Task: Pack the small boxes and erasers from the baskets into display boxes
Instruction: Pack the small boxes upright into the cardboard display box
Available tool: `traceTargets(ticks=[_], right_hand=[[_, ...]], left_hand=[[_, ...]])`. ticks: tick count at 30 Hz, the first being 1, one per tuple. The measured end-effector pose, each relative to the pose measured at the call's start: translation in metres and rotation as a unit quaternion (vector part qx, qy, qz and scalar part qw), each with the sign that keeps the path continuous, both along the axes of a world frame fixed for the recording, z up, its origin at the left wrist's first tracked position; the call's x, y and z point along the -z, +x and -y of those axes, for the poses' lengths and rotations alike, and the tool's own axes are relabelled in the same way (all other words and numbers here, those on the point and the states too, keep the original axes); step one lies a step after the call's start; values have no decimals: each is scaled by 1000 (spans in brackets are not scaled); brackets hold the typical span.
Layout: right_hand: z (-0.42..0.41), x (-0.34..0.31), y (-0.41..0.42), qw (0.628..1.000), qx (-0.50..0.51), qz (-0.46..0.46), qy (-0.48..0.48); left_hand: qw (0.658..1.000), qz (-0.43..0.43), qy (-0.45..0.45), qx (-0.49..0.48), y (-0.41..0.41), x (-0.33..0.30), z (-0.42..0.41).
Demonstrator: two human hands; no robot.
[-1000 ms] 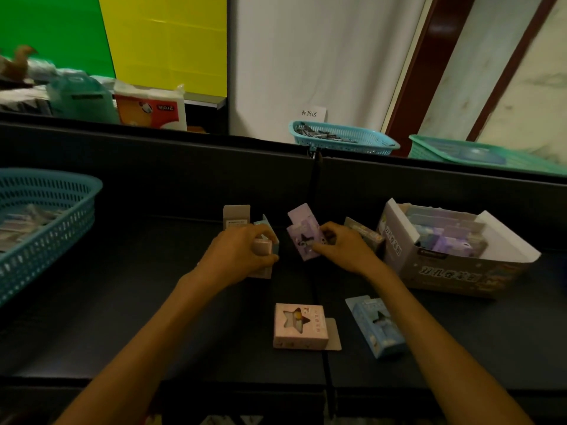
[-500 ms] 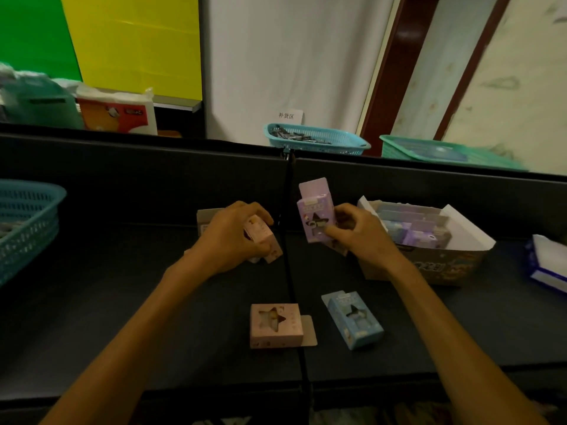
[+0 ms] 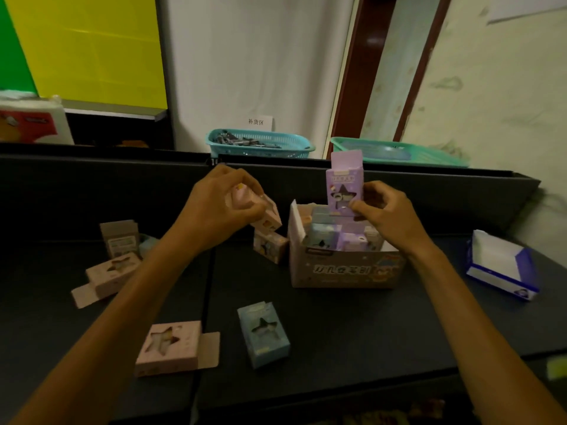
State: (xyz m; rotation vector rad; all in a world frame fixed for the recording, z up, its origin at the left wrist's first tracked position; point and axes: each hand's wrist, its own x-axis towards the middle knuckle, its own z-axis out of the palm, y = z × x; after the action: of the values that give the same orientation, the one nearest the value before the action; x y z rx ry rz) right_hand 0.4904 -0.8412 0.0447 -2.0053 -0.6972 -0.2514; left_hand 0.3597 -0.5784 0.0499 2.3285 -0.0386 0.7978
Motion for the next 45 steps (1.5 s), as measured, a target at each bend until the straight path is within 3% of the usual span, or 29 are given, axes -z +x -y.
traceTargets(ticks=[8, 16, 21, 27, 39, 45], right_hand=[[44, 7, 62, 997, -53, -49, -20], [46, 17, 88, 994, -86, -31, -53], [42, 21, 96, 995, -85, -32, -31], [35, 21, 100, 996, -76, -40, -26], [0, 13, 93, 994, -92, -1, -59], [31, 11, 99, 990, -104, -46, -82]], left_hand=[[1000, -6, 20, 11, 51, -26, 73], [998, -47, 41, 0, 88, -19, 101], [996, -75, 53, -16, 103, -14, 101], [994, -105, -24, 11, 111, -6, 90], [997, -59, -34, 32, 93, -9, 51], [996, -49, -37, 59, 102, -8, 61]])
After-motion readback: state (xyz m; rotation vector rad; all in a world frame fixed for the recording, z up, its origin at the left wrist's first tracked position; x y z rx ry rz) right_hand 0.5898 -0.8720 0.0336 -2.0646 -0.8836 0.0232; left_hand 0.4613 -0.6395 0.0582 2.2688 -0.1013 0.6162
